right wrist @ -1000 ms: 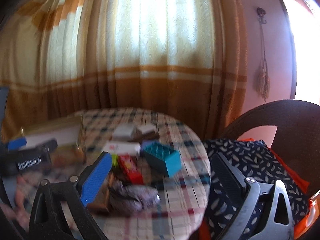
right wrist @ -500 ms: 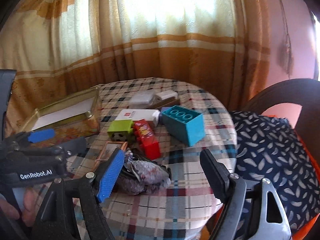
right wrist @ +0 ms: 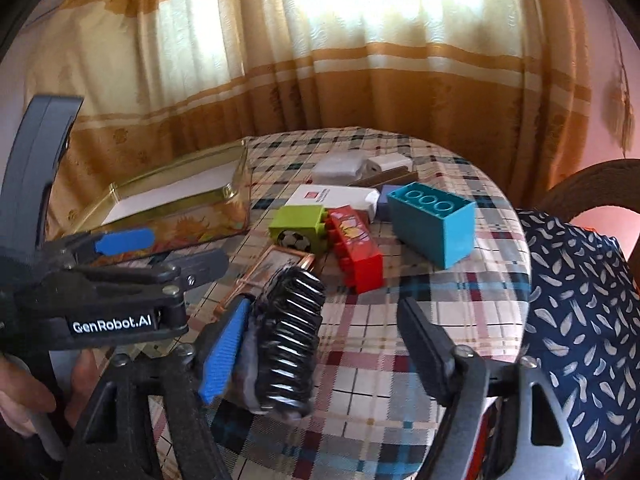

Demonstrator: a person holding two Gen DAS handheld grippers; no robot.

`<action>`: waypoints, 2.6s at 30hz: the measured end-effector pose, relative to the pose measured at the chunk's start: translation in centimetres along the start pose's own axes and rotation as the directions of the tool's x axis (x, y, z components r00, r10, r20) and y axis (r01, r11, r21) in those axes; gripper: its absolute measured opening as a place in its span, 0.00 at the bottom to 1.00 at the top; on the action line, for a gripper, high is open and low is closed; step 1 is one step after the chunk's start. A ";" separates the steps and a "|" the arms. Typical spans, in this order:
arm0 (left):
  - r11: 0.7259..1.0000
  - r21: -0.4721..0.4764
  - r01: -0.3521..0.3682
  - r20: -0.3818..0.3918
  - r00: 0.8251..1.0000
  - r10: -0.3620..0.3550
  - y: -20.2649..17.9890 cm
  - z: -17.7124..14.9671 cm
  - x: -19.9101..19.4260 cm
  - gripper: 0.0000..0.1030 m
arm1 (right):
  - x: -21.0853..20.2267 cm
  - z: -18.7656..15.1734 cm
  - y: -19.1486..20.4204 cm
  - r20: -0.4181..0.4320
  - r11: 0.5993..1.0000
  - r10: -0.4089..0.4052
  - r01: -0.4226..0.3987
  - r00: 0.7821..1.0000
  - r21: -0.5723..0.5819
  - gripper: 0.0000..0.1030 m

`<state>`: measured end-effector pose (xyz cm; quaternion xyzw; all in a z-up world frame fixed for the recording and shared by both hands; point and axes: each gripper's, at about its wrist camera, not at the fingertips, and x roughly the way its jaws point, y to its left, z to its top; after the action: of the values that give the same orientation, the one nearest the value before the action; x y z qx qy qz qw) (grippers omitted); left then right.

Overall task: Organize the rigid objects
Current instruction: 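Grasp the black comb with the right tool while the left tool reaches for the copper picture frame, then carry the copper frame into the tray with the left tool while the right tool carries the comb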

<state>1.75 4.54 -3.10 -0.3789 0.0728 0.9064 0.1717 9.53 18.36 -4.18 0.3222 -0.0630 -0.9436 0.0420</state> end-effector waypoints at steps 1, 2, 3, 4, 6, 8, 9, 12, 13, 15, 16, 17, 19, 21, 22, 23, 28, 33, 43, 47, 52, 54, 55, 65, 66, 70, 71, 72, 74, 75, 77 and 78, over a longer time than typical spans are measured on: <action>1.000 0.002 -0.001 -0.001 1.000 0.001 0.0 0.0 0.0 0.93 | 0.1 0.0 0.2 -0.011 1.000 0.016 -0.016 1.000 -0.006 0.53; 1.000 0.004 -0.002 -0.001 1.000 0.002 0.0 0.0 0.0 0.93 | 0.3 0.0 0.4 -0.025 0.999 0.034 -0.035 0.999 -0.017 0.39; 1.000 0.005 -0.003 -0.001 1.000 0.003 0.0 0.0 0.0 0.93 | 0.2 0.0 0.7 -0.030 0.998 0.058 -0.059 0.998 -0.027 0.32; 1.000 0.005 -0.002 -0.002 1.000 0.002 0.0 0.0 0.0 0.93 | 0.2 0.1 0.9 -0.036 0.998 0.056 -0.057 0.998 -0.040 0.32; 1.000 0.002 0.001 -0.003 1.000 -0.001 0.0 0.1 -0.1 0.93 | -0.2 0.0 0.9 -0.030 0.997 0.064 -0.065 0.998 -0.041 0.31; 1.000 0.003 0.011 -0.004 1.000 -0.011 0.0 0.1 -0.1 0.93 | -1.0 0.1 0.4 -0.001 0.997 0.070 -0.070 0.998 -0.010 0.31; 1.000 0.002 0.026 -0.007 1.000 -0.026 0.0 0.1 -0.1 0.93 | -1.9 0.3 -0.1 0.032 0.999 0.049 -0.050 0.998 0.008 0.31; 0.997 0.003 0.078 -0.020 0.997 -0.077 -0.6 0.3 0.0 0.93 | -3.9 0.7 -1.0 0.113 0.999 -0.044 0.042 0.993 0.025 0.31; 0.995 0.009 0.101 -0.032 0.994 -0.101 -1.0 0.4 0.1 0.93 | -4.7 0.9 -1.3 0.140 0.996 -0.084 0.081 0.987 0.033 0.31; 0.991 0.016 0.136 -0.053 0.989 -0.135 -1.9 0.6 0.4 0.89 | -5.9 1.3 -2.1 0.180 0.990 -0.136 0.128 0.974 0.056 0.31; 0.987 0.020 0.159 -0.067 0.985 -0.157 -2.4 0.6 0.6 0.83 | -6.1 1.4 -2.3 0.188 0.988 -0.148 0.139 0.971 0.064 0.31; 0.984 0.023 0.177 -0.086 0.981 -0.174 -2.9 0.8 1.0 0.81 | -6.2 1.5 -2.6 0.191 0.987 -0.155 0.145 0.969 0.070 0.31; 0.982 0.016 0.189 -0.123 0.975 -0.185 -3.6 0.9 1.9 0.78 | -6.2 1.5 -2.9 0.192 0.985 -0.162 0.149 0.968 0.081 0.31; 0.980 0.011 0.197 -0.167 0.967 -0.193 -4.2 0.9 3.0 0.73 | -6.3 1.4 -3.1 0.189 0.985 -0.165 0.150 0.968 0.088 0.31; 0.980 0.011 0.199 -0.190 0.963 -0.194 -4.6 0.8 3.5 0.72 | -6.2 1.3 -3.2 0.186 0.985 -0.165 0.151 0.969 0.089 0.31; 0.982 0.029 0.187 -0.177 0.968 -0.179 -4.9 0.6 3.4 0.72 | -6.1 1.3 -3.2 0.182 0.984 -0.165 0.151 0.969 0.090 0.31; 0.981 0.125 0.148 -0.136 0.982 -0.131 -5.9 -0.1 3.1 0.49 | -5.9 1.0 -3.4 0.171 0.984 -0.165 0.150 0.971 0.094 0.31; 0.971 0.090 0.219 -0.129 0.970 -0.207 -4.6 0.1 2.5 0.44 | -5.8 1.0 -3.6 0.166 0.981 -0.178 0.162 0.970 0.104 0.31; 0.973 0.045 0.228 0.034 0.973 -0.230 -1.4 1.8 -1.9 0.44 | -6.4 2.6 -2.1 0.200 0.985 -0.170 0.158 0.965 0.073 0.31; 0.986 0.013 0.164 0.109 0.980 -0.164 1.1 3.0 -3.6 0.44 | -6.1 4.3 -0.3 0.226 0.992 -0.129 0.125 0.966 0.031 0.31; 0.997 -0.045 0.055 0.156 0.987 -0.048 4.9 4.0 -3.9 0.44 | -4.4 6.9 2.8 0.266 0.997 -0.063 0.075 0.962 -0.036 0.31; 0.997 -0.072 0.024 0.160 0.987 -0.012 6.3 4.1 -3.8 0.44 | -3.4 7.9 4.1 0.272 0.997 -0.033 0.050 0.962 -0.057 0.31; 0.996 -0.092 0.011 0.161 0.987 0.004 7.2 4.1 -3.6 0.44 | -2.7 8.4 4.9 0.273 0.997 -0.016 0.035 0.962 -0.068 0.31; 0.961 -0.224 -0.163 0.126 0.973 0.194 13.5 4.1 -1.4 0.44 | 5.1 11.4 10.6 0.210 0.992 0.038 -0.012 0.977 -0.126 0.32; 0.956 -0.233 -0.177 0.122 0.970 0.209 13.8 4.1 -1.2 0.44 | 6.1 11.7 10.9 0.192 0.992 0.042 -0.019 0.980 -0.124 0.32; 0.939 -0.263 -0.221 0.097 0.963 0.253 14.7 3.8 -0.2 0.44 | 8.4 11.7 11.5 0.143 0.992 0.050 -0.033 0.988 -0.124 0.32; 0.938 -0.264 -0.226 0.092 0.962 0.258 14.8 3.9 0.0 0.44 | 8.7 11.6 11.7 0.135 0.991 0.051 -0.033 0.990 -0.127 0.32; 0.936 -0.263 -0.233 0.087 0.961 0.264 14.9 3.9 0.2 0.44 | 9.2 11.5 11.8 0.125 0.991 0.050 -0.033 0.991 -0.131 0.32; 0.934 -0.262 -0.244 0.076 0.959 0.272 14.8 3.8 0.6 0.44 | 10.0 11.4 12.2 0.110 0.989 0.047 -0.031 0.993 -0.142 0.32; 0.933 -0.263 -0.247 0.071 0.959 0.274 14.9 3.7 0.8 0.44 | 10.3 11.3 12.4 0.102 0.989 0.045 -0.030 0.994 -0.145 0.32; 0.930 -0.267 -0.252 0.059 0.959 0.276 15.0 3.9 1.3 0.44 | 10.9 11.3 12.6 0.086 0.989 0.044 -0.031 0.995 -0.144 0.32; 0.929 -0.269 -0.254 0.052 0.959 0.277 15.1 3.8 1.5 0.44 | 11.3 11.1 12.7 0.075 0.989 0.043 -0.032 0.996 -0.142 0.32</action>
<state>-7.23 -8.16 -1.46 -0.3440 -0.0037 0.9390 -0.0005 -5.71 5.47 -0.41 0.2800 -0.0038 -0.9567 0.0800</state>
